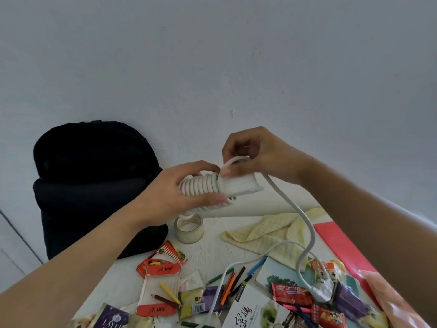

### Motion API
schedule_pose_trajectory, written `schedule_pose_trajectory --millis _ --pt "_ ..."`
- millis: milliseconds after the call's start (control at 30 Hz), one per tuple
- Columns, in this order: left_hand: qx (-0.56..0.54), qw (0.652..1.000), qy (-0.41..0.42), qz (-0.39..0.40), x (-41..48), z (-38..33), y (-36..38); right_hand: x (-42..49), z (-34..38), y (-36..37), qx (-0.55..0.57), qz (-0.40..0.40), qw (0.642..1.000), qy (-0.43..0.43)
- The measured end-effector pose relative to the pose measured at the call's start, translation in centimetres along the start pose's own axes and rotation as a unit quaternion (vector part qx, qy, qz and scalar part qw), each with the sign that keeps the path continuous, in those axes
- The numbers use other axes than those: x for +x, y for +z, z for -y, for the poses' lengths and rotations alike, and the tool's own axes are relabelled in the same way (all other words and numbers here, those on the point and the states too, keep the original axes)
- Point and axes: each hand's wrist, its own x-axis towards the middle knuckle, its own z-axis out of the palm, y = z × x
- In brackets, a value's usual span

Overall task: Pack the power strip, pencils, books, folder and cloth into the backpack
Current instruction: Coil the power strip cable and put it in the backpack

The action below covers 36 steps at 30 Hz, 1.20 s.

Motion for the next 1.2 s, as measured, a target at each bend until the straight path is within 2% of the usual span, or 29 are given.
schedule_pose_trajectory --millis 100,333,467,633,700,767,833,900,967,1067,1200 --pt "-0.086 0.996 -0.008 -0.006 0.1 -0.5 0.4 0.1 -0.7 -0.8 0.152 0.036 0.984 0.084" --pt "-0.212 0.975 -0.06 -0.009 0.4 0.3 1.0 0.9 -1.5 -1.4 0.178 0.033 0.965 0.188" --pt "-0.292 0.952 -0.091 0.018 0.4 0.4 1.6 1.0 -2.2 -1.2 0.23 0.044 0.935 0.265" --pt "-0.377 0.92 -0.103 -0.022 0.6 0.7 1.7 0.3 -3.2 -0.5 0.308 0.021 0.904 0.297" --pt "-0.392 0.911 -0.108 -0.073 1.1 0.6 1.4 -0.4 -3.3 -0.2 0.261 0.028 0.921 0.287" --pt "-0.368 0.912 -0.117 -0.139 1.7 0.9 0.8 -0.9 -3.3 0.1 0.137 0.022 0.955 0.262" --pt "-0.361 0.904 -0.134 -0.189 2.1 1.5 0.2 -1.2 -3.0 0.5 -0.015 -0.001 0.973 0.23" --pt "-0.344 0.9 -0.149 -0.224 2.5 2.1 -0.1 -1.2 -2.9 0.9 -0.162 0.0 0.968 0.192" --pt "-0.28 0.914 -0.147 -0.254 2.7 2.9 -0.3 -1.1 -3.0 1.4 -0.276 0.028 0.945 0.175" --pt "-0.168 0.942 -0.122 -0.265 2.6 3.9 -0.1 -1.3 -3.4 1.7 -0.314 0.044 0.933 0.169" --pt "-0.031 0.969 -0.1 -0.222 1.9 4.8 -0.4 -0.5 -3.6 2.4 -0.327 -0.01 0.945 0.033"
